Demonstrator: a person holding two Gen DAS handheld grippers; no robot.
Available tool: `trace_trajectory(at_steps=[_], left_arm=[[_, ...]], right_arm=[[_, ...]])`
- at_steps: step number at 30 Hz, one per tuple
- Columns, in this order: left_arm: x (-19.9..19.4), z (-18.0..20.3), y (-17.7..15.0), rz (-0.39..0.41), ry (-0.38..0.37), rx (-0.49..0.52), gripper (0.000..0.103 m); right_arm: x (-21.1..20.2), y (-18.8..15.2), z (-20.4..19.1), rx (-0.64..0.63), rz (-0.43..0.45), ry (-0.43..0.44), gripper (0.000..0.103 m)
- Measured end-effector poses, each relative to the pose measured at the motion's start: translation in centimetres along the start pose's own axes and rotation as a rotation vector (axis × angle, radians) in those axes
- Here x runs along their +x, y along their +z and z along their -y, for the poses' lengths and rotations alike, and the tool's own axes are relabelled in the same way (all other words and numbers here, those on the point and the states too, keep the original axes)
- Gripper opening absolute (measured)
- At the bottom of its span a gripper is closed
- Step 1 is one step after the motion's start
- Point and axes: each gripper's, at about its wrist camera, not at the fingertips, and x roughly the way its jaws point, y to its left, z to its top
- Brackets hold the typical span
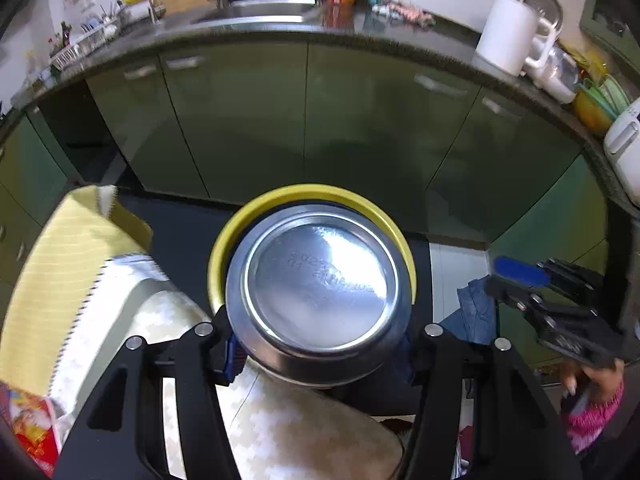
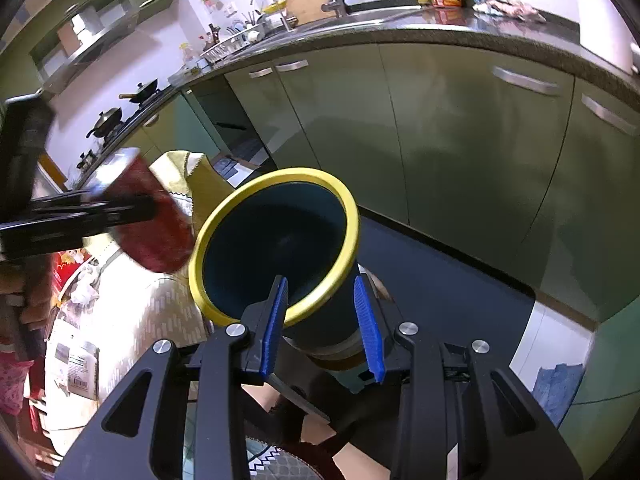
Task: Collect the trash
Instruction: 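Carry the red can over the yellow bin and release it with the left gripper, then return the right gripper to the table and grasp the white supplement bottle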
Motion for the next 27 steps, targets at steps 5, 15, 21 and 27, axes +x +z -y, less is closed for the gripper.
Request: trace_trajectory(at_steps=[5,15,21,27], left_arm=[[3.9,-0.2,1.3,-0.030,0.020,-0.044,0.065],[-3.7,-1.8,-0.7,0.106,0.005,-0.091,0.076],[-11.7,-3.8,-5.1,0.201,0.003,-0.160,0.081],[-19.7,-6.9,-11.9,0.309,0.103,-0.250,0.088]], right_arm=[[0.5,-0.2,0.8,0.015,-0.013,0.003,0.035],[0.4,-0.5,-0.6,-0.012,-0.019,0.019,0.042],[1.1,-0.5,-3.8,-0.058,-0.041,0.039,0.042],[1.7,-0.8,-8.0,-0.140,-0.067,0.066,0.046]])
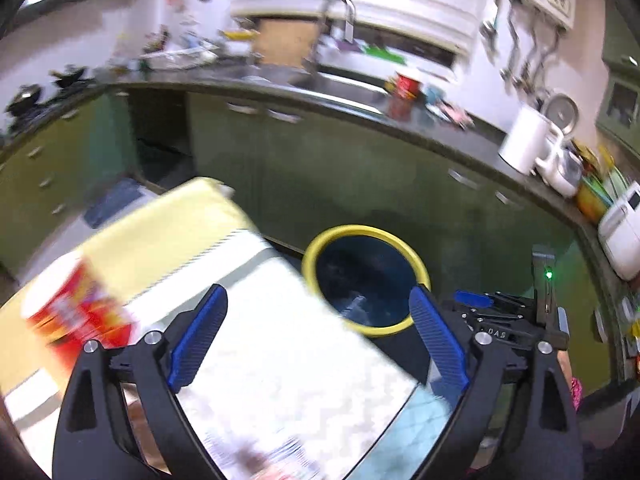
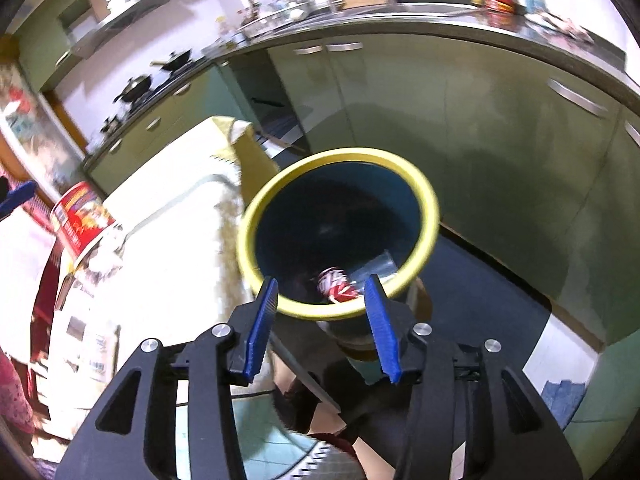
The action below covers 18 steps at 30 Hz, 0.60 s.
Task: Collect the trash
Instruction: 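Return the right gripper to the table and grasp the white supplement bottle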
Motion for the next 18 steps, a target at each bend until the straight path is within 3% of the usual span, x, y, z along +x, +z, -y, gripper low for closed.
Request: trace_trajectory(at_steps=[7,13,15,18], left_arm=[[-7.5,-6.5,-5.1,0.106,0.162,-0.137,0.092],[-9.3,-9.6,-8.4,0.106,0.175,-0.215,0.092],[-9.5,-10.3,-9.1,0.109,0.180,-0.229,0.092],[-9.6,-10.8,-9.9,0.109,0.179,-0.242,0.092]], right_arm=[[1.0,-0.3,-7.9,-0.136,-0.041,0.084,0.046],[0.9,-3.9,-17.6,-0.288,-0.078,0.221,0.049],[1.3,-5.6,-20.4,-0.337,-0.097,0.238,0.055],[2.2,-7.2,-23.3,-0.384,-0.115,0.238,0.056]])
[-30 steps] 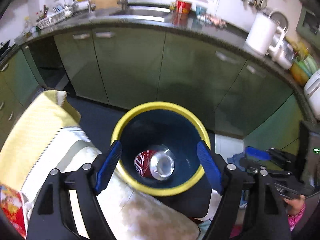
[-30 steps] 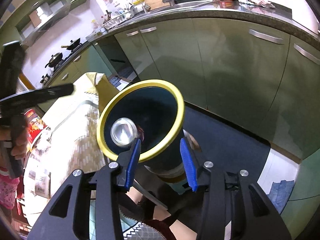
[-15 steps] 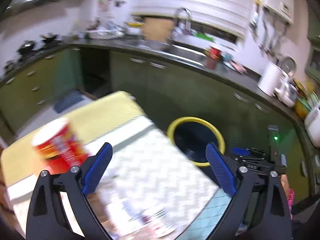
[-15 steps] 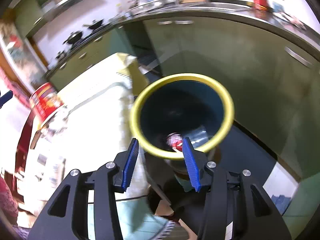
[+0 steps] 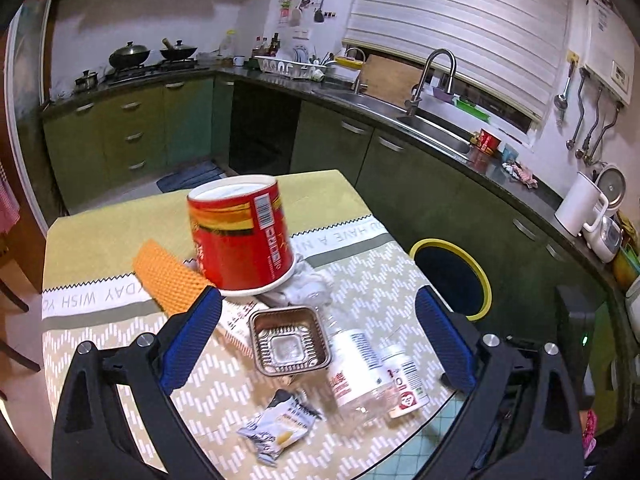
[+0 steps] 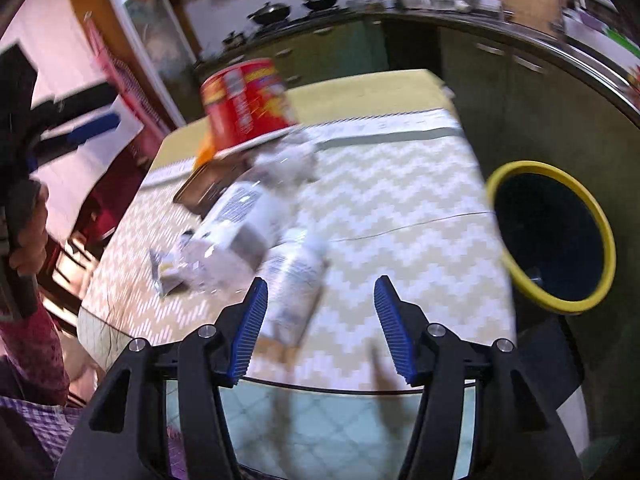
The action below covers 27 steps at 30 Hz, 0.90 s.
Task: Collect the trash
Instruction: 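Return the right gripper to the table and grasp the white supplement bottle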
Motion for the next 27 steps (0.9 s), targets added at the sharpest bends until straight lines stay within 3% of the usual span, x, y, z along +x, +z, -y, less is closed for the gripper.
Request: trace_trajectory(at_steps=[7,19,27], left_arm=[[0.1,-0.6,-0.8,-0.002,-0.005,-0.010,0.092],[1.0,0.1,-1.1,-0.009,-0.009,0.011,0.092],[1.3,0.7,-1.1,-0.008,-0.012,0.023,0.093]], right_arm=[[2.6,-0.4,-3.1,-0.053,-0.031,-0.021,0.056],[3.9,-0.4,-2.1,-0.027,-0.097,-0.029,0.056],[5.5,0.0,-2.4,-0.024,-0.091,-0.060,0.056]])
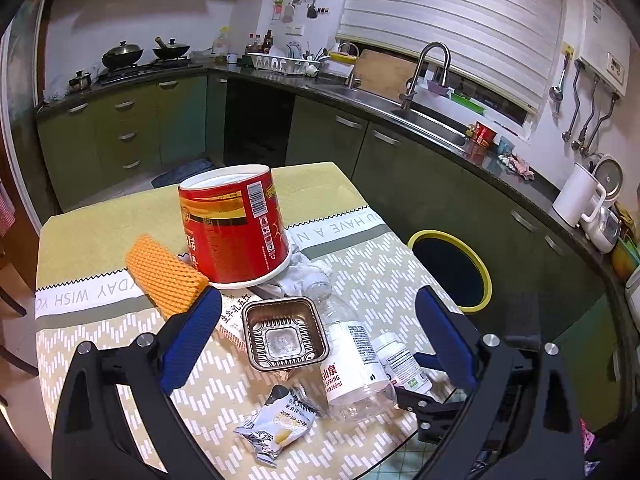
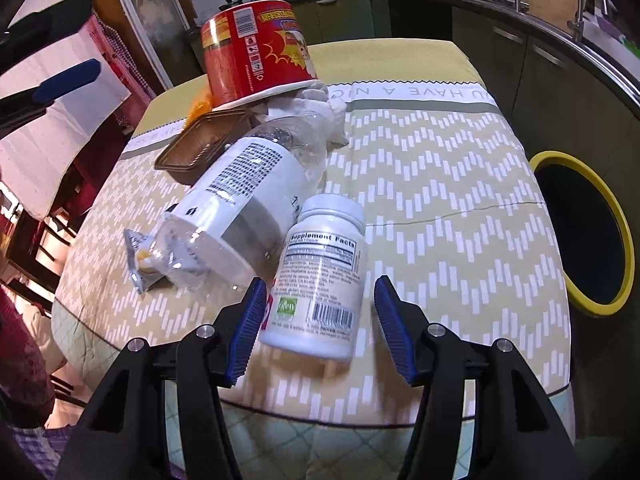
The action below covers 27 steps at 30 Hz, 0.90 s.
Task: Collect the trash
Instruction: 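Return the right gripper to the table and grasp the white supplement bottle, then drop the supplement bottle into the yellow bin with the right gripper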
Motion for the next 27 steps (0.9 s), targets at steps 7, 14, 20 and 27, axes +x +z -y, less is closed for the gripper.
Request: trace_trajectory(at_steps=[7,14,20,27], left_arm=[[0.1,0.1,0.0,-0.002,-0.001,0.001,0.093],[0.5,0.4,-0.3,-0.013,-0.004,0.015,0.093],[0.5,0.9,-0.3,-0.017,-0.005,0.030,0.093],[0.6,1.8,-0.2,-0.029,0.003,0.049,0.093]], right_arm=[[1.3,0.2,-0.1,-0.007,0.006,-0.024,0.051],[1.5,0.1,0.2,-0.014,0.023,-0.024,0.047],[0.7,0.1,1.5,0.012,0.031,-0.006,0.047],[-3.0,0.7,5.4,0.077,0.103,-0.021,0.047]])
